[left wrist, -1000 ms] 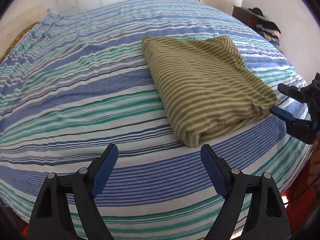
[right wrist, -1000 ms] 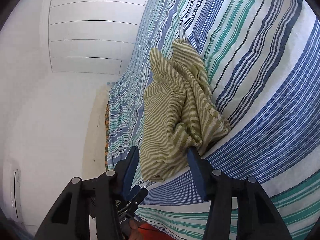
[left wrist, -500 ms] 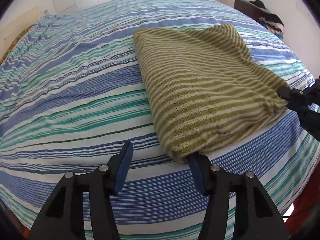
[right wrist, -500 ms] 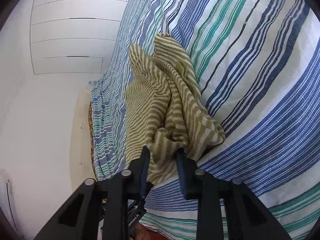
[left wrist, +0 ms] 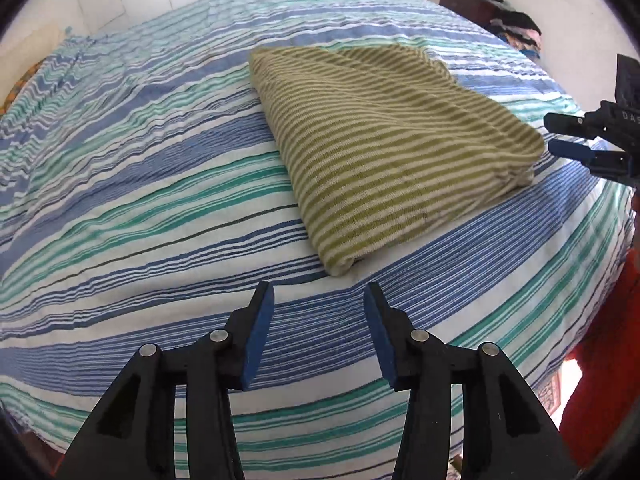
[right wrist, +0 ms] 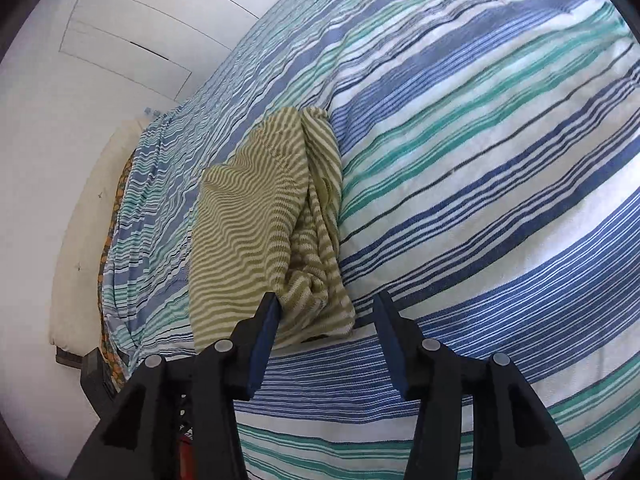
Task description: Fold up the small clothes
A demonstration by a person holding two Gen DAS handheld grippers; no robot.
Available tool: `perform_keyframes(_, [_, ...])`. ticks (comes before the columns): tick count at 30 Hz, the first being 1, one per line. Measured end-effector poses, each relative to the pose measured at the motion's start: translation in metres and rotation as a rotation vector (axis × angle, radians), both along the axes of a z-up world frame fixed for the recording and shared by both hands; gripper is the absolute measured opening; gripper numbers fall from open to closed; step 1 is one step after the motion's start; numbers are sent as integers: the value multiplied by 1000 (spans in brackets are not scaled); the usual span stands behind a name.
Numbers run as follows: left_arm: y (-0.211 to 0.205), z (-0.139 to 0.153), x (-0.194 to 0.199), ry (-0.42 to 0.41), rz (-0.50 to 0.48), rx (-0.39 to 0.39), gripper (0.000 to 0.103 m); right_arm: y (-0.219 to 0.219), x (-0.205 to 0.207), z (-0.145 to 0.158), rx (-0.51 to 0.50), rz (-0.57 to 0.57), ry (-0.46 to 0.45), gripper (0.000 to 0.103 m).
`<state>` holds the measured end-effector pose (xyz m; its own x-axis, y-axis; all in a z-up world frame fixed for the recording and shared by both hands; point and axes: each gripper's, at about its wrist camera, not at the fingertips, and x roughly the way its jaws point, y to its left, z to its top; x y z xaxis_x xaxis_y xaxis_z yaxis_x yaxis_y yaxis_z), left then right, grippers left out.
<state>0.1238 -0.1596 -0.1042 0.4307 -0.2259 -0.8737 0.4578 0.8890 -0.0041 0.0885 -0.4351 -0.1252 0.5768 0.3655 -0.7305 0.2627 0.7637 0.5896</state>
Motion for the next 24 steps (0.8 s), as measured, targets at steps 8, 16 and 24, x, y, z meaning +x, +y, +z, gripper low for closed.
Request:
perform_keyframes(8, [-46,14,53,-80,22,-83,51,7,119,35,-128,172,-40,64])
perform_keyframes(16, [-67,-36,52,-54,-3,41,60,25,182,-20,-317,197,38,7])
perform_keyframes(24, [-39,-22,56,39,129,1,78,40,142,28,-525,232,-59,57])
